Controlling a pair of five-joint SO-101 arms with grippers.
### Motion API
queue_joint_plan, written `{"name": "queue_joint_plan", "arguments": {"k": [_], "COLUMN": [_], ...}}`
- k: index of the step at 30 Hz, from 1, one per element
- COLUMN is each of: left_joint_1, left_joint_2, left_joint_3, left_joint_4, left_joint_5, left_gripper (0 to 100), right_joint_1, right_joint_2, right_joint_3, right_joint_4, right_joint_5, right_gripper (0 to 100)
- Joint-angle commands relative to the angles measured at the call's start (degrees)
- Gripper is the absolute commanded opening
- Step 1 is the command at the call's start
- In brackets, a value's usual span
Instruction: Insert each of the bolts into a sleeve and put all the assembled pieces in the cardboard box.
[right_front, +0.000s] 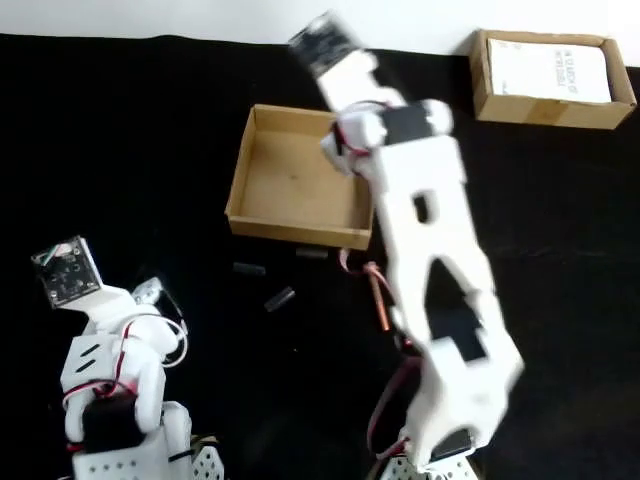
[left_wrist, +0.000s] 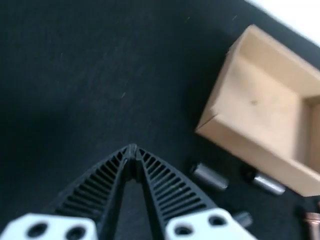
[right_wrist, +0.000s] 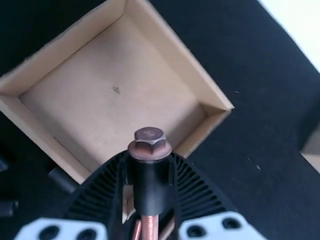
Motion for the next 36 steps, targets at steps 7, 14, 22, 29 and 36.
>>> {"name": "queue_joint_plan", "arguments": {"k": [7, 14, 22, 29, 36], "left_joint_1": [-5.85, -4.09, -4.09, -4.09, -4.26], "left_joint_2": [-0.31, -0.31, -0.31, -0.31, -0.31], "left_joint_3": [11.74, 11.74, 11.74, 11.74, 11.74], "left_joint_4": [-17.41, -14.24, -14.24, -14.24, -14.24], "left_joint_5": [0.09, 0.09, 0.09, 0.00, 0.00], "left_gripper": [1, 1, 1, 1, 1], "right_joint_1": [-2.86, -2.86, -6.20, -12.00, -16.48], "right_joint_2": [12.53, 18.95, 16.84, 7.69, -8.84], "right_joint_3": [-9.54, -10.59, -10.68, -9.98, 9.10], "right_joint_4": [-0.13, 2.42, 9.54, 25.80, 25.63], "right_joint_5": [10.11, 9.67, 9.58, -1.85, 1.23], "right_gripper": [0.8, 11.1, 14.9, 10.5, 10.8]}}
